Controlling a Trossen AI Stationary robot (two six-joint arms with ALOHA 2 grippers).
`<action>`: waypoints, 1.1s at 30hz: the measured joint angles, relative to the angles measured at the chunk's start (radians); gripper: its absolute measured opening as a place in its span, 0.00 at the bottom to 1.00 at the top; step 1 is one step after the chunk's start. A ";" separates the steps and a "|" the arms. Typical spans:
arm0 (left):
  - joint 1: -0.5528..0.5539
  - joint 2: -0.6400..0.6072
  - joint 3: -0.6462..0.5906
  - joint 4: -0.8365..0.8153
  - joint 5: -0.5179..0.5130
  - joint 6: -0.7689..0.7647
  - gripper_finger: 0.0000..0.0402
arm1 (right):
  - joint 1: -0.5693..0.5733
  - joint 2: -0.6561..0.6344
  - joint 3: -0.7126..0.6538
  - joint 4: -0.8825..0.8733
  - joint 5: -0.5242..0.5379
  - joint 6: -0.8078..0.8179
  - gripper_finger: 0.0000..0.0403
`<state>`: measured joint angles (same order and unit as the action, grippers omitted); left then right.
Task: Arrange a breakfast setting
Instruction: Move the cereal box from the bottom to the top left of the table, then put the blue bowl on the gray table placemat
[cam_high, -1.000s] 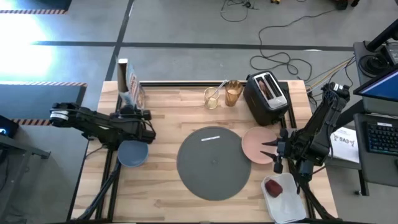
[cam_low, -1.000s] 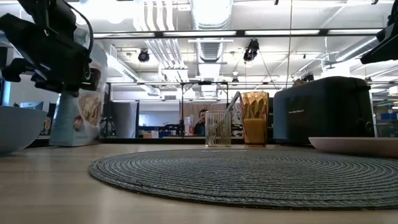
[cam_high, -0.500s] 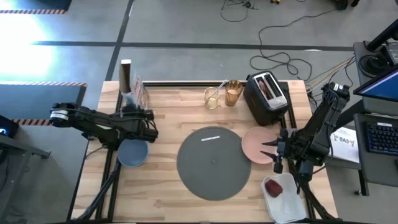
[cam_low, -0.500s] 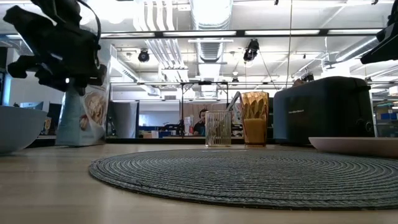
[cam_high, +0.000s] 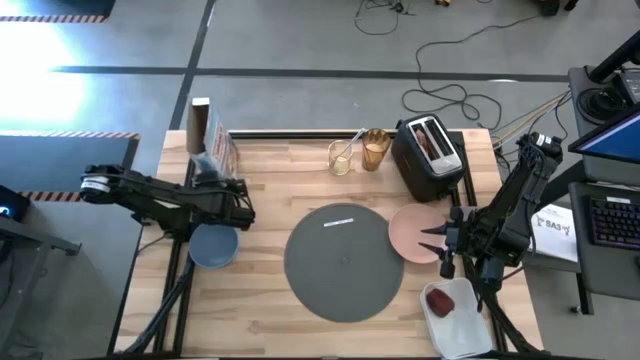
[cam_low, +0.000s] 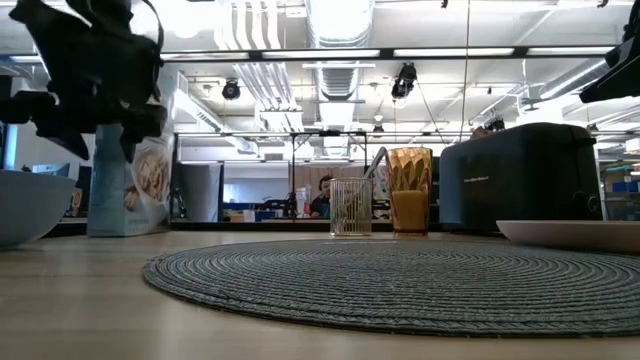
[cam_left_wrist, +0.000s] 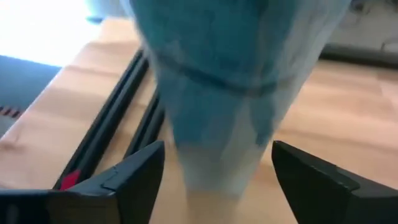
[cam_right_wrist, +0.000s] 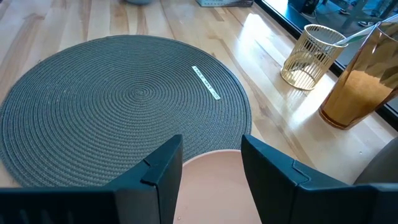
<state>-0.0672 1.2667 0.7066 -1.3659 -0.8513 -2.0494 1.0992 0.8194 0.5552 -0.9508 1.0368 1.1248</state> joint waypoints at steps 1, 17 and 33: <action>-0.007 0.000 0.017 -0.006 0.026 0.008 0.71 | 0.000 0.000 0.000 0.000 0.000 0.000 0.39; -0.199 0.018 0.414 -0.101 0.590 0.489 0.71 | 0.000 0.000 0.000 0.000 0.000 0.000 0.38; -0.284 0.334 0.430 -0.022 0.862 0.568 0.71 | 0.000 0.000 0.000 0.000 0.000 0.000 0.39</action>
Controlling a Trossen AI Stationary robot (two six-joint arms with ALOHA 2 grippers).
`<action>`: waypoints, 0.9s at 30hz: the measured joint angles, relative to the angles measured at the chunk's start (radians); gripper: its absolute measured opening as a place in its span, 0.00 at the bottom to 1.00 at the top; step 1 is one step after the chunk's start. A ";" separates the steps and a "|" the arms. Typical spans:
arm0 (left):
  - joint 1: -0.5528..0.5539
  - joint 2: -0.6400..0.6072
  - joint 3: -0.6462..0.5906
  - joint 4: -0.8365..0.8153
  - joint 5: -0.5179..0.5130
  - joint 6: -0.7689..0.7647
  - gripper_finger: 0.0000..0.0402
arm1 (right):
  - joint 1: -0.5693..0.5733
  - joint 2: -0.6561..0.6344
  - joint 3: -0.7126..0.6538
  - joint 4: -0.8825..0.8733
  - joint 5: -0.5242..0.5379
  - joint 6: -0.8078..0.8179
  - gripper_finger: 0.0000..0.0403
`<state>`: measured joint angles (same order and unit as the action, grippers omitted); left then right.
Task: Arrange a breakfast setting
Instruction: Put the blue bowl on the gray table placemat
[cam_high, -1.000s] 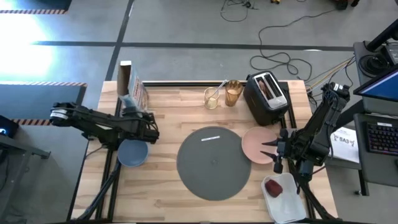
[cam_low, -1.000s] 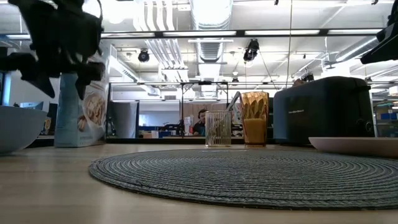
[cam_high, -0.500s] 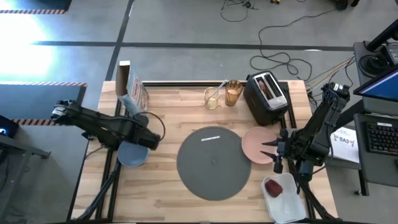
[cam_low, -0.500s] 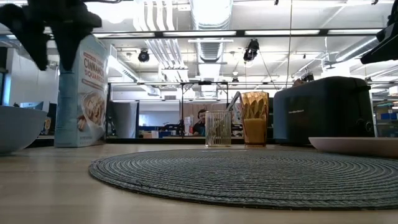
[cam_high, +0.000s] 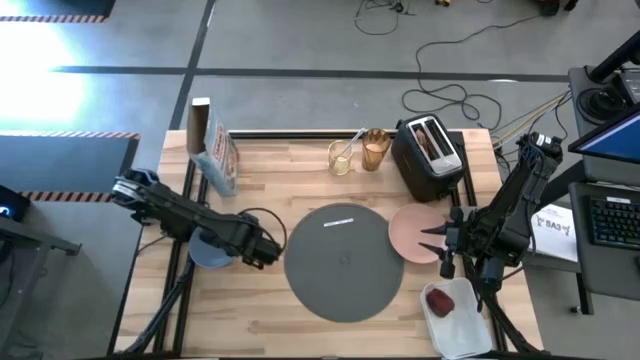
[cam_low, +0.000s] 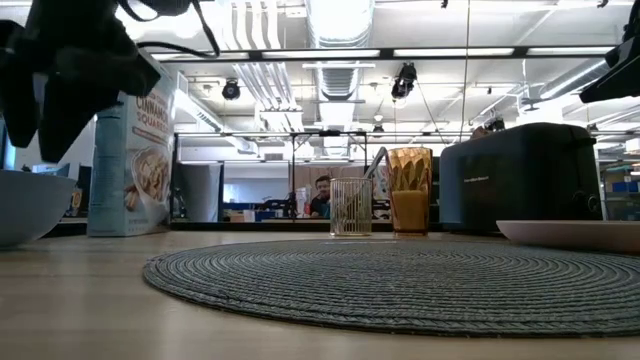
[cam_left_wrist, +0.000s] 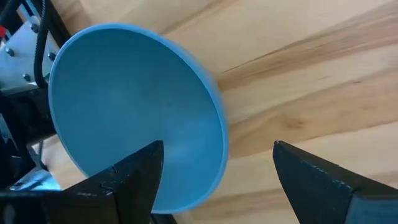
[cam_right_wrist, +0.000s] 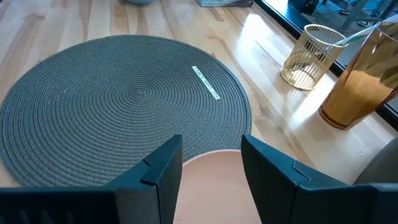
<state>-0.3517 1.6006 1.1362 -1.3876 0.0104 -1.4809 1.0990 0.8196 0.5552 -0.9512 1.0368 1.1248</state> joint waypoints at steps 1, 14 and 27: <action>-0.002 0.011 -0.001 0.000 -0.003 0.003 0.71 | 0.000 0.000 0.000 0.001 0.000 0.000 0.38; -0.019 0.120 -0.059 0.176 -0.024 0.102 0.68 | 0.000 0.000 0.000 0.001 0.000 0.000 0.39; -0.019 0.132 -0.068 0.154 -0.020 0.142 0.34 | 0.000 0.000 0.000 0.000 0.000 0.000 0.39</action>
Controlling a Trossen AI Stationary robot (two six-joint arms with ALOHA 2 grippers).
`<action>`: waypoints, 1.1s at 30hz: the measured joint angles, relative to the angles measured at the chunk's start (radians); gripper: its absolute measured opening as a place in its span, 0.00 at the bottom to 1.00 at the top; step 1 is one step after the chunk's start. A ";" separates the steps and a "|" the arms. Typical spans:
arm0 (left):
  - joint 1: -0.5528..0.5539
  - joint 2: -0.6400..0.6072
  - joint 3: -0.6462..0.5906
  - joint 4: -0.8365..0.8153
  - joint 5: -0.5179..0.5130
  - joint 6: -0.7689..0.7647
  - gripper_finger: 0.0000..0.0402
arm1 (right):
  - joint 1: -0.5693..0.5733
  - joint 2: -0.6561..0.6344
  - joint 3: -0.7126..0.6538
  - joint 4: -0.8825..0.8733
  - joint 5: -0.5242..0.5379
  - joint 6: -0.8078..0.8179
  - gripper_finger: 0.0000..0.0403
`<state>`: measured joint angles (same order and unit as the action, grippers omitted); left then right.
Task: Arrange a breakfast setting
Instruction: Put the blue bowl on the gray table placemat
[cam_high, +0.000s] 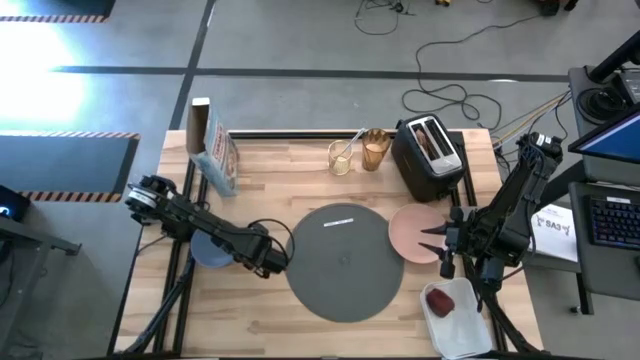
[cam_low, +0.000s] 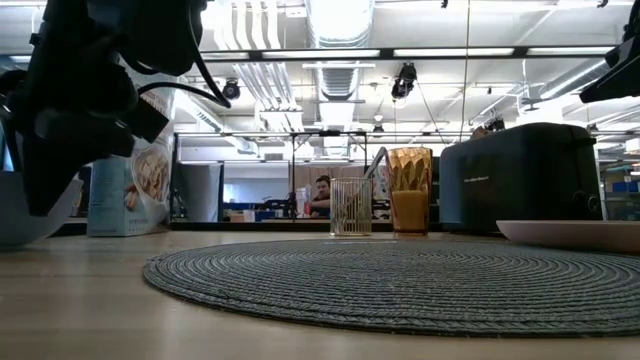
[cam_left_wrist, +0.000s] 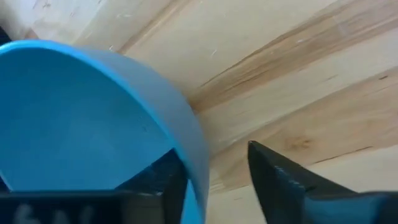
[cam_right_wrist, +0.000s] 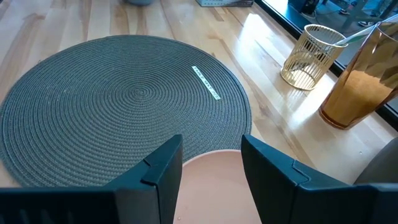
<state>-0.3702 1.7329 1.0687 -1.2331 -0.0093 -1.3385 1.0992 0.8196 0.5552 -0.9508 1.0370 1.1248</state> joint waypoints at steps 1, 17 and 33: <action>0.000 0.000 0.000 0.001 0.001 0.004 0.30 | 0.000 0.000 0.000 0.000 0.000 0.000 0.38; 0.097 0.000 0.246 0.008 -0.066 0.402 0.00 | 0.000 0.000 0.000 0.000 0.000 0.000 0.38; 0.176 0.291 0.730 -0.064 -0.246 1.120 0.00 | 0.000 0.000 0.000 0.001 0.000 0.000 0.39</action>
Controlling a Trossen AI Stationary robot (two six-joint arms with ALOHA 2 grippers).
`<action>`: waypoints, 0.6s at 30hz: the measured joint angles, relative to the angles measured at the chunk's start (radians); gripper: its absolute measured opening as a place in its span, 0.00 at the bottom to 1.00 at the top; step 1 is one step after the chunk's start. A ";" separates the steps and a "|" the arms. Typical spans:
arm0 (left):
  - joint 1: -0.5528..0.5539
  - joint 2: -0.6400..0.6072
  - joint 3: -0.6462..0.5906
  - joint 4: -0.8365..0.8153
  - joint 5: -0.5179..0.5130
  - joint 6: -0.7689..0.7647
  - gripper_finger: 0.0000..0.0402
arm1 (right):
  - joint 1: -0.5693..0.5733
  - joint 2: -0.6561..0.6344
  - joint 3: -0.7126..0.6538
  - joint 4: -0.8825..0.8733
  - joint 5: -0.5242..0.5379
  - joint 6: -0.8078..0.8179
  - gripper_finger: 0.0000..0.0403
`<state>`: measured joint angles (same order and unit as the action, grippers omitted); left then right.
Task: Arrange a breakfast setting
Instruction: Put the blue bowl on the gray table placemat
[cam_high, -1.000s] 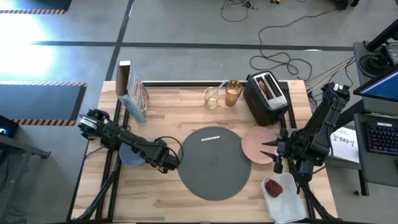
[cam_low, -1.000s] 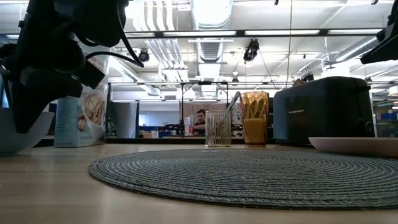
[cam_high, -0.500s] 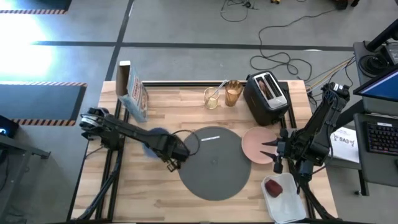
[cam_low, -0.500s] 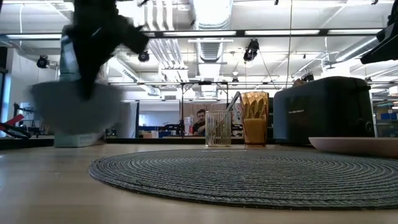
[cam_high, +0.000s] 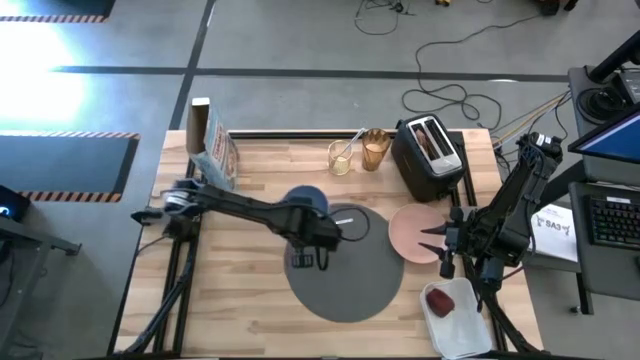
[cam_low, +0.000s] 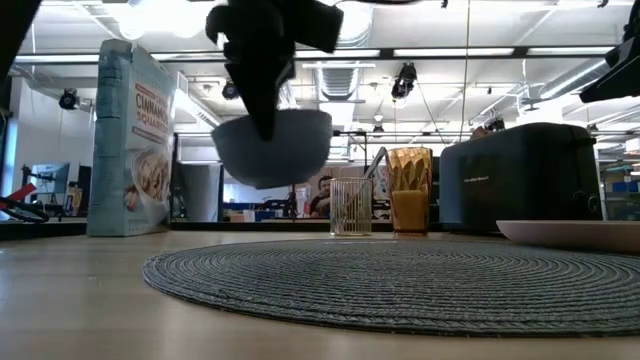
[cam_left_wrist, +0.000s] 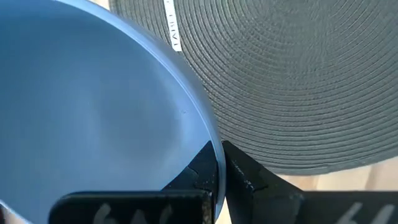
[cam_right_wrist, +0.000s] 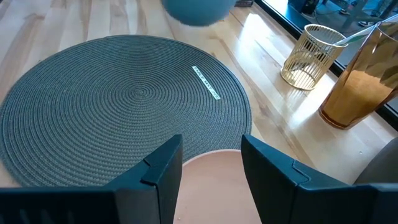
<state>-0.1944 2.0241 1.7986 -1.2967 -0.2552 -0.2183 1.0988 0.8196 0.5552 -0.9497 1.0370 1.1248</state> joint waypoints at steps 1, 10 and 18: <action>-0.001 0.029 0.032 -0.026 -0.010 0.004 0.00 | 0.000 0.000 0.000 0.000 0.000 0.000 0.39; -0.059 0.157 0.215 -0.100 0.064 0.031 0.00 | 0.000 0.000 0.000 -0.001 0.000 0.000 0.39; -0.123 0.163 0.228 -0.057 0.133 0.027 0.00 | 0.000 0.000 0.000 0.000 0.000 0.000 0.39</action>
<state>-0.3174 2.1872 2.0263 -1.3534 -0.1219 -0.1916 1.0990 0.8196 0.5552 -0.9497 1.0370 1.1248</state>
